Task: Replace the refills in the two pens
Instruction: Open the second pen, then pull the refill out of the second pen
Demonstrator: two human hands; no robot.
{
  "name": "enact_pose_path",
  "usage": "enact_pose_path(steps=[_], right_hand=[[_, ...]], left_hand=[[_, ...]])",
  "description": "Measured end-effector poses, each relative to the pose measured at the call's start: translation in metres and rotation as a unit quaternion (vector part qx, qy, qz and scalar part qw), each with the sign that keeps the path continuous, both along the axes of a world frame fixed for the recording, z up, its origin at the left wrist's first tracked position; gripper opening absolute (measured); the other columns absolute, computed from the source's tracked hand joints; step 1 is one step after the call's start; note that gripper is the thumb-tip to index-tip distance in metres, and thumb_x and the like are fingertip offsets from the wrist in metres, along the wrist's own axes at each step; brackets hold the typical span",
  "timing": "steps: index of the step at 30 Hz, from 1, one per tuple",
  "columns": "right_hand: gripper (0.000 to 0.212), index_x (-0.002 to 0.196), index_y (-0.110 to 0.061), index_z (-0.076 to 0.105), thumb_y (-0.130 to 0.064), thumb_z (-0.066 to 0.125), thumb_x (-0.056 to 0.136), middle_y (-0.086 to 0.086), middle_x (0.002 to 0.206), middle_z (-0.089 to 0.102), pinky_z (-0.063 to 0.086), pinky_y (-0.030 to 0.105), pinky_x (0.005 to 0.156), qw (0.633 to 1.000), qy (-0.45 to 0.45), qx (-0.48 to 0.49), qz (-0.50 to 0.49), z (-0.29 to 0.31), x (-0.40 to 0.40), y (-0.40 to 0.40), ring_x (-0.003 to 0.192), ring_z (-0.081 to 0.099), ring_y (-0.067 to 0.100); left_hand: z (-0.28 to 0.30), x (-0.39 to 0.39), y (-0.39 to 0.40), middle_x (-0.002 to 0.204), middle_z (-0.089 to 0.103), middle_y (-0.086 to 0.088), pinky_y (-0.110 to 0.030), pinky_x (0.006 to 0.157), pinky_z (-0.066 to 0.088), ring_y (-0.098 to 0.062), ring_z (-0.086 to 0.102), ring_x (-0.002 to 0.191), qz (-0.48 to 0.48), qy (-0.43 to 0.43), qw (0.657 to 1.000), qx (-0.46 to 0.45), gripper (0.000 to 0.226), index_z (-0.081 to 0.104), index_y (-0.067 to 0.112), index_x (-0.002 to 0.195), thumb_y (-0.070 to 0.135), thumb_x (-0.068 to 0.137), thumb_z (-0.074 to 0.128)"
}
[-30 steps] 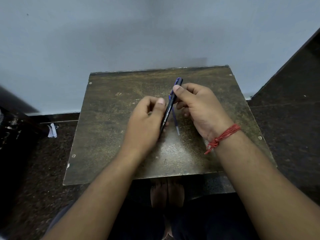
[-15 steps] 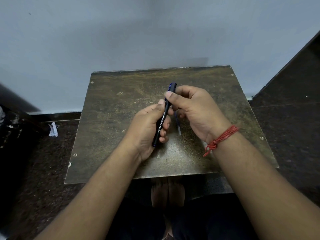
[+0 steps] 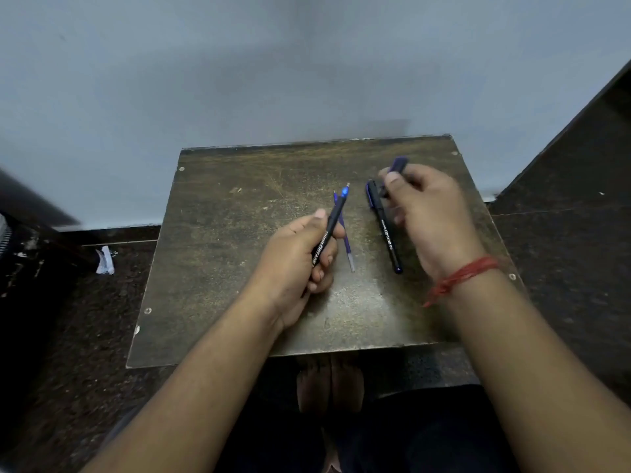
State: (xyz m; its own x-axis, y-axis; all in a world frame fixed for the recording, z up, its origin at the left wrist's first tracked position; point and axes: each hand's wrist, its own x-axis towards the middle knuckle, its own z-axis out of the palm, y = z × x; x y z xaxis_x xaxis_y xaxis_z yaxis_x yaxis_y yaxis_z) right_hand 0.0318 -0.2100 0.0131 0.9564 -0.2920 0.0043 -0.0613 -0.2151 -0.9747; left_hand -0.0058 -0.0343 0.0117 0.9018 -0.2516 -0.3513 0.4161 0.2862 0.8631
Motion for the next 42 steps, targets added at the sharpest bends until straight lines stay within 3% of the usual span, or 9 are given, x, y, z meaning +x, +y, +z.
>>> enact_pose_path(steps=[3, 8, 16, 23, 26, 30, 33, 38, 42], right_hand=[[0.012, 0.108, -0.024, 0.063, -0.026, 0.06, 0.096, -0.01, 0.088, 0.064, 0.044, 0.026, 0.071, 0.971, 0.016, -0.231, 0.06, 0.003, 0.0, 0.014, 0.085, 0.061, 0.013], [0.023, 0.11, -0.022, 0.052, -0.034, 0.062, 0.094, 0.0, 0.093, 0.066, 0.052, 0.04, 0.08, 0.924, 0.036, -0.375, 0.067, 0.009, -0.008, 0.022, 0.089, 0.062, 0.025], [0.021, 0.104, -0.015, 0.051, -0.034, 0.056, 0.098, 0.007, 0.092, 0.067, 0.041, 0.042, 0.088, 0.861, 0.077, -0.493, 0.097, 0.011, -0.012, 0.035, 0.099, 0.06, 0.034], [0.017, 0.097, -0.016, 0.05, -0.033, 0.051, 0.1, 0.004, 0.085, 0.063, 0.042, 0.041, 0.085, 0.854, 0.093, -0.501, 0.102, 0.011, -0.01, 0.033, 0.096, 0.062, 0.033], [0.021, 0.103, -0.017, 0.056, -0.036, 0.05, 0.101, 0.003, 0.089, 0.066, 0.043, 0.036, 0.075, 0.888, 0.057, -0.453, 0.06, 0.015, -0.01, 0.031, 0.088, 0.061, 0.028], [0.022, 0.089, -0.022, 0.059, -0.042, 0.056, 0.097, -0.006, 0.073, 0.062, 0.039, 0.027, 0.058, 0.968, 0.018, -0.246, 0.055, 0.017, -0.01, 0.035, 0.067, 0.057, 0.01], [0.026, 0.089, -0.022, 0.064, -0.047, 0.06, 0.094, -0.004, 0.076, 0.067, 0.047, 0.022, 0.061, 0.981, 0.03, -0.166, 0.093, 0.011, -0.011, 0.04, 0.068, 0.061, 0.006], [0.03, 0.082, -0.009, 0.064, -0.037, 0.071, 0.089, 0.026, 0.078, 0.066, 0.045, 0.034, 0.062, 0.992, 0.042, 0.034, 0.112, 0.006, -0.007, 0.039, 0.065, 0.056, 0.021], [0.021, 0.082, -0.009, 0.064, -0.026, 0.074, 0.089, 0.014, 0.071, 0.063, 0.041, 0.019, 0.053, 0.985, 0.051, 0.114, 0.116, 0.004, -0.007, 0.037, 0.063, 0.054, 0.02]], left_hand=[[-0.001, 0.005, 0.0, 0.051, 0.042, 0.001, -0.015, 0.033, 0.021, -0.006, 0.029, 0.036, 0.039, 0.013, 0.999, -0.013, 0.032, 0.059, 0.009, 0.086, 0.025, 0.106, 0.04], [-0.004, 0.01, 0.01, 0.054, 0.043, 0.001, -0.016, 0.032, 0.024, -0.006, 0.031, 0.038, 0.086, 0.031, 0.995, -0.045, 0.031, 0.058, 0.009, 0.089, 0.024, 0.106, 0.038], [-0.003, 0.012, 0.011, 0.055, 0.045, 0.002, -0.017, 0.032, 0.024, -0.006, 0.032, 0.038, 0.096, 0.035, 0.994, -0.039, 0.03, 0.057, 0.009, 0.091, 0.025, 0.107, 0.037], [-0.002, 0.011, 0.01, 0.056, 0.045, 0.002, -0.017, 0.032, 0.024, -0.006, 0.032, 0.038, 0.096, 0.034, 0.994, -0.036, 0.03, 0.058, 0.009, 0.09, 0.024, 0.107, 0.038], [-0.002, 0.011, 0.01, 0.057, 0.046, 0.001, -0.017, 0.032, 0.025, -0.006, 0.032, 0.039, 0.091, 0.04, 0.995, -0.033, 0.03, 0.059, 0.009, 0.089, 0.024, 0.106, 0.039], [-0.001, 0.009, 0.009, 0.056, 0.047, 0.0, -0.016, 0.033, 0.024, -0.006, 0.032, 0.038, 0.065, 0.046, 0.996, -0.04, 0.029, 0.059, 0.008, 0.09, 0.023, 0.105, 0.039], [0.001, 0.007, 0.005, 0.054, 0.045, 0.0, -0.016, 0.034, 0.023, -0.006, 0.031, 0.039, 0.026, 0.037, 0.999, -0.026, 0.03, 0.06, 0.009, 0.088, 0.024, 0.105, 0.04], [0.0, 0.003, 0.0, 0.049, 0.046, 0.0, -0.015, 0.034, 0.022, -0.006, 0.03, 0.036, -0.005, -0.005, 1.0, 0.027, 0.032, 0.06, 0.007, 0.09, 0.027, 0.106, 0.041], [-0.001, 0.003, -0.001, 0.048, 0.047, 0.0, -0.014, 0.033, 0.022, -0.005, 0.029, 0.034, -0.008, -0.028, 0.999, 0.032, 0.035, 0.06, 0.008, 0.088, 0.028, 0.107, 0.039]])
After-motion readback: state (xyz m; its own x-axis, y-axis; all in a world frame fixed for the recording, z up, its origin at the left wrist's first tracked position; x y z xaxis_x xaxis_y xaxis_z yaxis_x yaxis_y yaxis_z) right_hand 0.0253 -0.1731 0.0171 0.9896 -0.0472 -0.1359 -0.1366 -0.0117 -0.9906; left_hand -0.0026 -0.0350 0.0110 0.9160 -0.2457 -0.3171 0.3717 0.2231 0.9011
